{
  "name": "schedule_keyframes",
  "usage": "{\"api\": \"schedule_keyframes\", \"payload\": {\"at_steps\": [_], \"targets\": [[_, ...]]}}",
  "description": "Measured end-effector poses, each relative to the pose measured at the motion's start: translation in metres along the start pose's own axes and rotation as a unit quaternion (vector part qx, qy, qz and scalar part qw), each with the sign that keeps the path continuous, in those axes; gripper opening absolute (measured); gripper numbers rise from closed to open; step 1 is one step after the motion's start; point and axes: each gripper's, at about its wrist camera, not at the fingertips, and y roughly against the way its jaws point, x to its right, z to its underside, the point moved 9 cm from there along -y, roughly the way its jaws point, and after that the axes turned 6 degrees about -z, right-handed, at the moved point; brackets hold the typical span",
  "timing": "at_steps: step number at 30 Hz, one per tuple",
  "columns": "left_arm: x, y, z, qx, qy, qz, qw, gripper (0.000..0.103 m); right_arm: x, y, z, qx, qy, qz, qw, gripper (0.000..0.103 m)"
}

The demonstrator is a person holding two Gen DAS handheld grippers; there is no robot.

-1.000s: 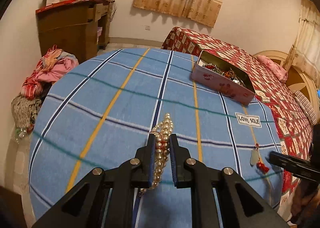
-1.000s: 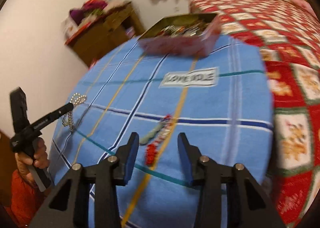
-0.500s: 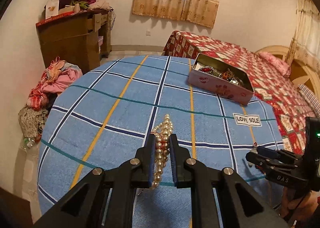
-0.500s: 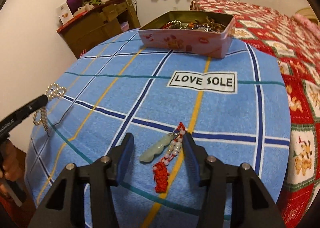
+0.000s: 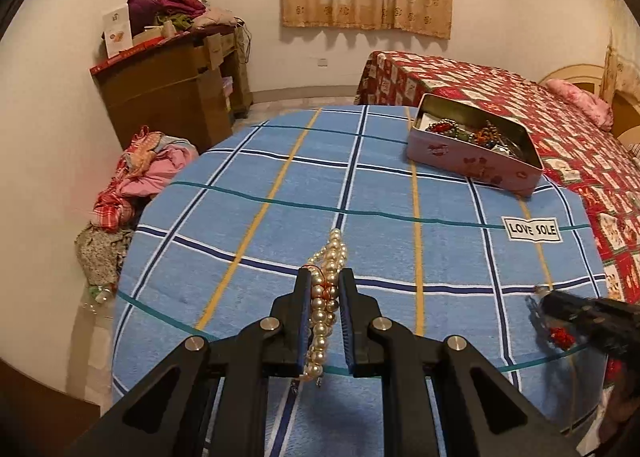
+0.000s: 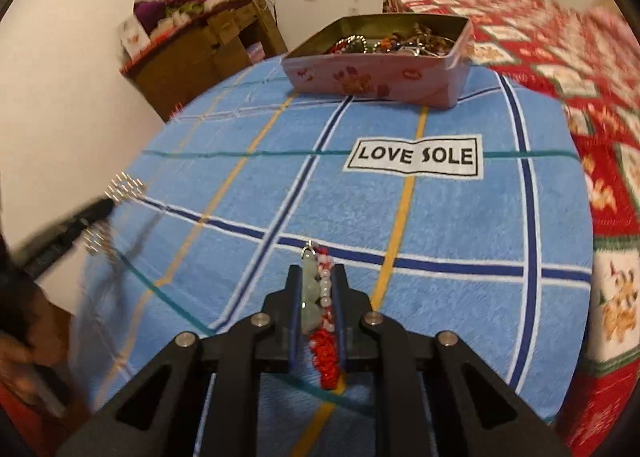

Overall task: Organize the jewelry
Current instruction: 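Grasp the green jade pendant with red beads with the right tool while the left tool holds the pearls, then carry the pearl strand and jade pendant over the pink tin with both tools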

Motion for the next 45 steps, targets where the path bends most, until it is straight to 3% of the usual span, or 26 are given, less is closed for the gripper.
{"api": "schedule_keyframes", "payload": {"at_steps": [7, 12, 18, 23, 28, 32, 33, 34, 35, 36, 43, 44, 45], "targets": [[0.002, 0.008, -0.008, 0.009, 0.005, -0.003, 0.9999, 0.013, -0.024, 0.039, -0.025, 0.045, -0.004, -0.038, 0.998, 0.017], [0.011, 0.016, -0.016, 0.02, 0.009, 0.014, 0.9997, 0.013, -0.036, 0.058, -0.039, 0.071, 0.002, -0.053, 0.996, 0.017], [0.038, 0.033, -0.036, 0.048, 0.028, 0.106, 0.9929, 0.013, -0.034, 0.08, -0.062, 0.105, 0.009, -0.049, 0.993, 0.017], [0.069, 0.05, -0.081, 0.106, 0.019, 0.167, 0.9801, 0.008, -0.021, 0.095, -0.098, 0.137, 0.012, -0.036, 0.99, 0.017], [0.075, 0.043, -0.112, 0.122, 0.006, 0.16, 0.9795, 0.008, -0.012, 0.101, -0.126, 0.16, 0.015, -0.03, 0.986, 0.017], [0.067, 0.024, -0.097, 0.082, -0.007, 0.158, 0.9841, 0.012, -0.01, 0.095, -0.125, 0.162, 0.025, -0.029, 0.986, 0.017], [0.066, 0.018, -0.089, 0.067, -0.011, 0.155, 0.9855, 0.029, -0.01, 0.091, -0.122, 0.162, 0.03, -0.032, 0.986, 0.017], [0.069, 0.008, -0.073, 0.037, -0.02, 0.15, 0.9878, 0.058, -0.01, 0.09, -0.12, 0.162, 0.031, -0.037, 0.986, 0.017], [0.071, 0.003, -0.06, 0.021, -0.027, 0.149, 0.9882, 0.069, -0.009, 0.087, -0.117, 0.162, 0.026, -0.048, 0.985, 0.017], [0.077, -0.002, -0.045, 0.01, -0.036, 0.149, 0.9882, 0.073, -0.009, 0.085, -0.114, 0.162, 0.02, -0.062, 0.985, 0.017], [0.103, -0.028, 0.012, -0.059, -0.085, 0.095, 0.9901, 0.072, -0.003, 0.087, -0.108, 0.162, -0.017, -0.107, 0.981, 0.017], [0.102, -0.034, 0.017, -0.067, -0.083, 0.084, 0.9908, 0.068, -0.003, 0.089, -0.107, 0.162, -0.021, -0.116, 0.98, 0.017], [0.1, -0.036, 0.018, -0.071, -0.08, 0.079, 0.9911, 0.05, -0.004, 0.091, -0.107, 0.162, -0.028, -0.13, 0.978, 0.017]]}}
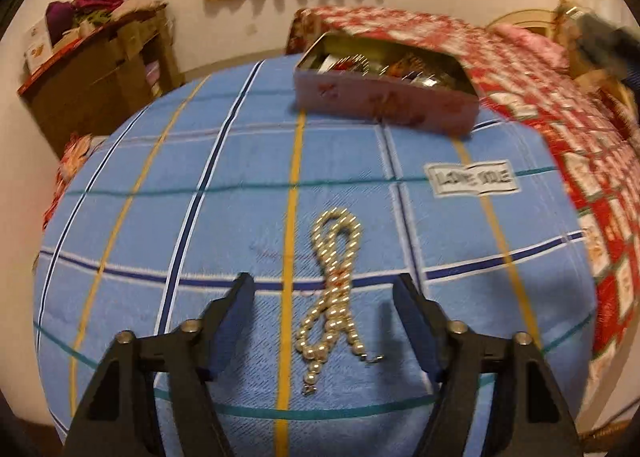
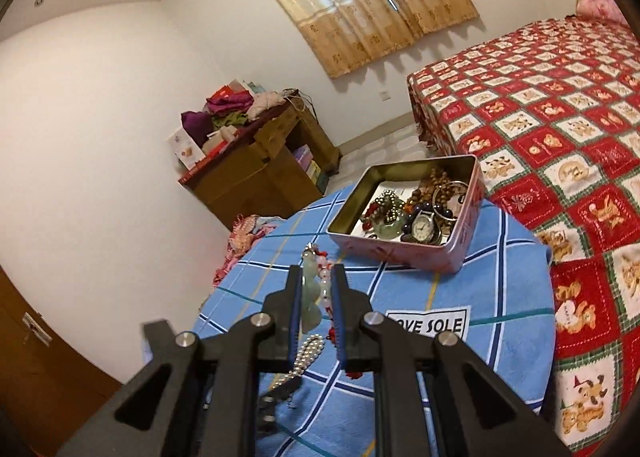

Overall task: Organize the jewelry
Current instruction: 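Carry the pearl strand and jade pendant over the pink tin with both tools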

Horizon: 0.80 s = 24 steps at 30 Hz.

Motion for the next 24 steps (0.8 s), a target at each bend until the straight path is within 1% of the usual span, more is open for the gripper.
{"api": "schedule_keyframes", "payload": {"at_steps": [1, 2, 3, 4, 6, 9, 11, 13, 16, 17, 19, 22, 24], "targets": [[-0.001, -0.007, 0.005, -0.015, 0.008, 0.004, 0.9998, 0.032, -0.001, 0.001, 0.0, 0.0, -0.007, -0.01, 1.0, 0.017], [-0.003, -0.009, 0.005, -0.013, 0.013, 0.007, 0.9998, 0.03, -0.002, 0.003, -0.002, 0.002, -0.02, -0.026, 0.999, 0.017], [-0.003, -0.01, 0.005, -0.006, 0.012, 0.007, 0.9999, 0.02, -0.002, 0.003, -0.003, 0.004, -0.026, -0.032, 0.999, 0.017], [-0.003, -0.011, 0.006, -0.001, 0.007, 0.003, 1.0, 0.013, -0.001, 0.005, -0.005, 0.006, -0.031, -0.035, 0.999, 0.017], [-0.002, -0.014, 0.007, 0.002, 0.006, 0.008, 1.0, 0.013, 0.001, 0.007, -0.009, 0.012, -0.031, -0.029, 0.999, 0.017], [-0.002, -0.011, 0.001, 0.012, 0.026, 0.044, 0.9986, 0.009, 0.006, 0.008, -0.016, 0.016, -0.035, -0.021, 0.999, 0.017], [-0.003, -0.005, -0.012, 0.031, 0.041, 0.065, 0.9966, 0.009, 0.012, 0.008, -0.024, 0.023, -0.035, -0.014, 0.999, 0.017], [-0.003, 0.003, -0.033, 0.058, 0.05, 0.082, 0.9937, 0.006, 0.018, 0.01, -0.034, 0.032, -0.033, -0.006, 0.999, 0.017], [-0.003, 0.019, -0.068, 0.094, 0.059, 0.104, 0.9884, 0.006, 0.029, 0.008, -0.054, 0.047, -0.028, 0.009, 0.998, 0.017], [-0.001, 0.023, -0.085, 0.11, 0.059, 0.115, 0.9855, 0.006, 0.035, 0.005, -0.061, 0.051, -0.028, 0.015, 0.998, 0.017], [0.002, 0.029, -0.107, 0.127, 0.056, 0.12, 0.983, 0.006, 0.044, -0.003, -0.069, 0.053, -0.03, 0.021, 0.998, 0.017], [0.01, 0.03, -0.146, 0.159, 0.052, 0.134, 0.9768, 0.006, 0.063, -0.018, -0.083, 0.055, -0.036, 0.036, 0.997, 0.017], [0.014, 0.027, -0.163, 0.172, 0.051, 0.139, 0.974, 0.006, 0.071, -0.027, -0.088, 0.056, -0.04, 0.039, 0.997, 0.017]]}}
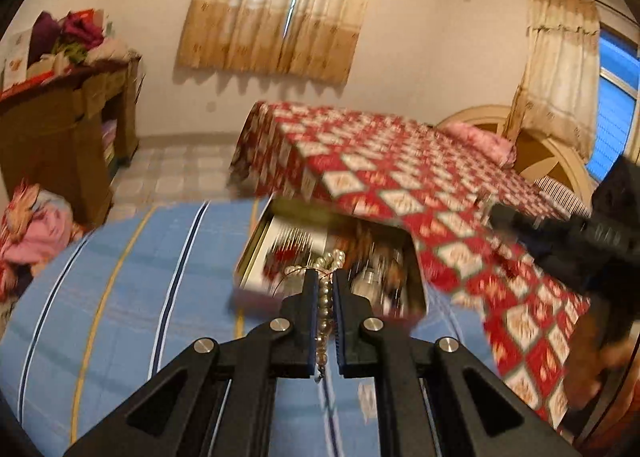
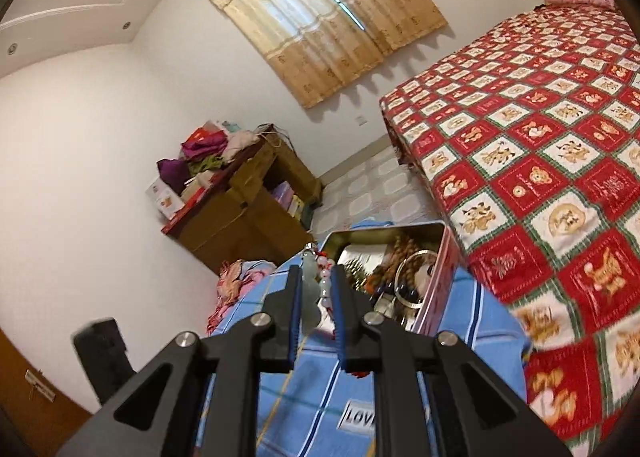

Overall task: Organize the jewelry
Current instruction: 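Carry the pearl strand and jade pendant over the pink tin with both tools, then open both tools to release the pearls and pendant into the tin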

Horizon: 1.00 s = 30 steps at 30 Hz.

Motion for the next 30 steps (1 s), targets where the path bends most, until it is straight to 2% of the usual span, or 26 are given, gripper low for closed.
{"api": "schedule_keyframes", "payload": {"at_steps": [5, 11, 16, 23, 27, 30], "targets": [[0.013, -0.045, -0.024, 0.009, 0.001, 0.024, 0.9997, 0.006, 0.021, -0.035, -0.004, -0.008, 0.001, 0.024, 1.0, 0.017], [0.014, -0.099, -0.007, -0.031, -0.025, -0.004, 0.9992, 0.006, 0.044, -0.073, 0.009, -0.033, 0.019, 0.061, 0.997, 0.017], [0.006, -0.111, 0.004, -0.053, -0.029, -0.022, 0.9979, 0.006, 0.051, -0.09, 0.017, -0.05, 0.051, 0.087, 0.994, 0.017], [-0.007, -0.118, 0.012, -0.071, -0.042, -0.071, 0.9941, 0.006, 0.057, -0.105, 0.029, -0.069, 0.072, 0.117, 0.988, 0.017], [-0.015, -0.116, 0.01, -0.073, -0.046, -0.11, 0.9901, 0.006, 0.062, -0.11, 0.035, -0.078, 0.081, 0.136, 0.984, 0.017], [-0.021, -0.113, 0.01, -0.077, -0.044, -0.124, 0.9883, 0.006, 0.062, -0.11, 0.036, -0.079, 0.088, 0.148, 0.982, 0.018]]}}
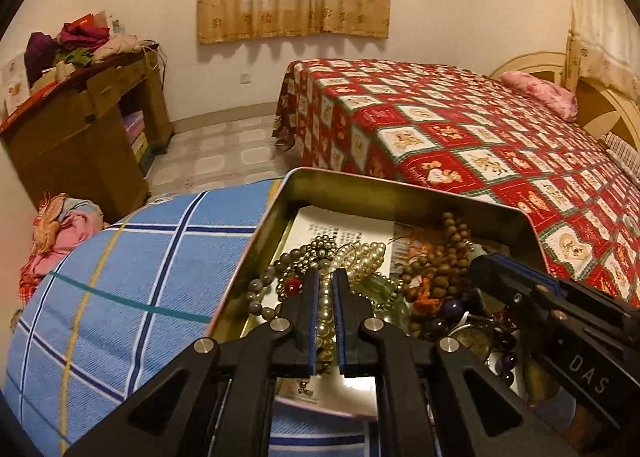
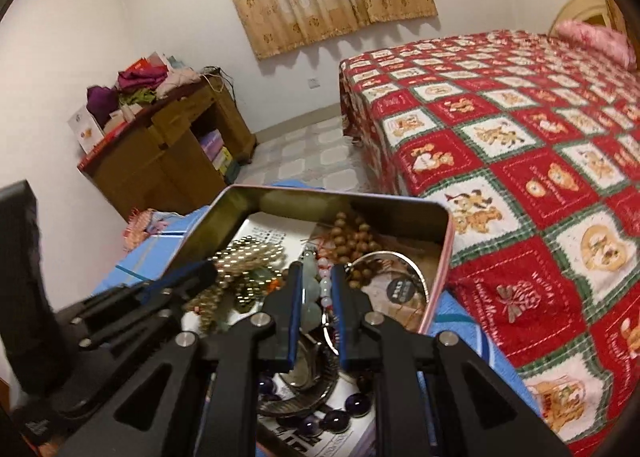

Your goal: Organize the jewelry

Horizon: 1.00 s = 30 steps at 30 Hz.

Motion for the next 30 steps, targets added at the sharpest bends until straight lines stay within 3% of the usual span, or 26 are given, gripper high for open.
{"api": "schedule_keyframes", "payload": {"at_steps": [3, 5, 6, 7, 9, 15, 19, 22, 26, 30], "targets": [[-0.003, 0.002, 0.002, -0.005, -0.002, -0.016, 0.9999, 0.008, -0.002, 0.002, 0.0, -0.001, -0.006, -0.008, 1.0, 0.025], [-0.006, 0.004, 0.003, -0.009, -0.008, -0.033, 0.9994, 0.013, -0.007, 0.003, 0.0, -0.004, -0.006, -0.015, 1.0, 0.046], [-0.007, 0.004, 0.003, -0.011, -0.008, -0.036, 0.9992, 0.029, -0.01, 0.005, -0.001, -0.006, -0.006, -0.016, 1.0, 0.054], [-0.009, 0.005, 0.003, -0.013, -0.005, -0.04, 0.9991, 0.053, -0.012, 0.012, -0.003, 0.0, -0.009, -0.014, 1.0, 0.069], [-0.014, 0.011, 0.001, 0.001, 0.011, -0.044, 0.999, 0.075, -0.014, 0.023, -0.007, 0.021, -0.012, -0.017, 1.0, 0.073], [-0.021, 0.02, 0.002, 0.004, 0.011, -0.07, 0.9975, 0.075, -0.008, 0.052, -0.006, 0.052, -0.03, 0.017, 0.998, 0.075], [-0.025, 0.023, 0.011, -0.005, 0.018, -0.08, 0.9966, 0.075, -0.009, 0.055, 0.007, 0.045, -0.018, 0.042, 0.998, 0.078], [-0.028, 0.03, 0.021, -0.008, 0.019, -0.09, 0.9957, 0.075, -0.008, 0.06, 0.015, 0.039, -0.023, 0.043, 0.998, 0.078], [-0.033, 0.043, 0.039, -0.011, 0.021, -0.1, 0.9947, 0.075, -0.006, 0.075, 0.025, 0.045, -0.046, 0.042, 0.997, 0.087], [-0.035, 0.057, 0.052, -0.015, 0.023, -0.099, 0.9947, 0.075, -0.011, 0.087, 0.038, 0.036, -0.04, 0.051, 0.997, 0.087]]}}
